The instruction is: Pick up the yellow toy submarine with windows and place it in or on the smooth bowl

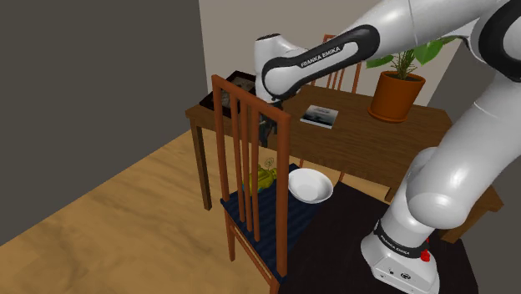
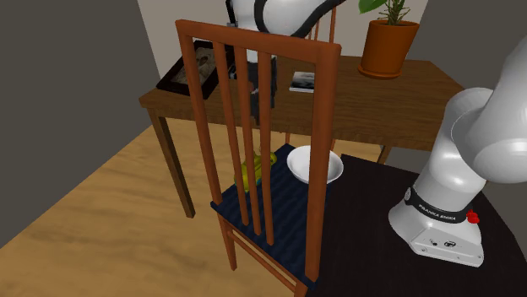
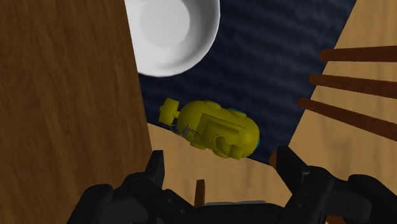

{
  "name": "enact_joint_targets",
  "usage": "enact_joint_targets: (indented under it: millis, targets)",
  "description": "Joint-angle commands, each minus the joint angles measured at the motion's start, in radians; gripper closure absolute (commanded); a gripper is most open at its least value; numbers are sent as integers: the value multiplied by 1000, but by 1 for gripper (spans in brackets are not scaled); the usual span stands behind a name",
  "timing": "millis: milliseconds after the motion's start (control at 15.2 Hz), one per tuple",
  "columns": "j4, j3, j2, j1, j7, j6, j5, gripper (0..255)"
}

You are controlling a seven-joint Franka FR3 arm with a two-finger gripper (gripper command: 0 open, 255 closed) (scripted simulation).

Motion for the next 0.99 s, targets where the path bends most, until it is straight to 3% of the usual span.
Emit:
enact_joint_targets:
  millis: [0,462,924]
  targets:
    - [34,4,80,3,2,25,-1,0]
    - [160,19,342,20,13,88,-6,0]
    - [113,15,385,18,19,177,-15,0]
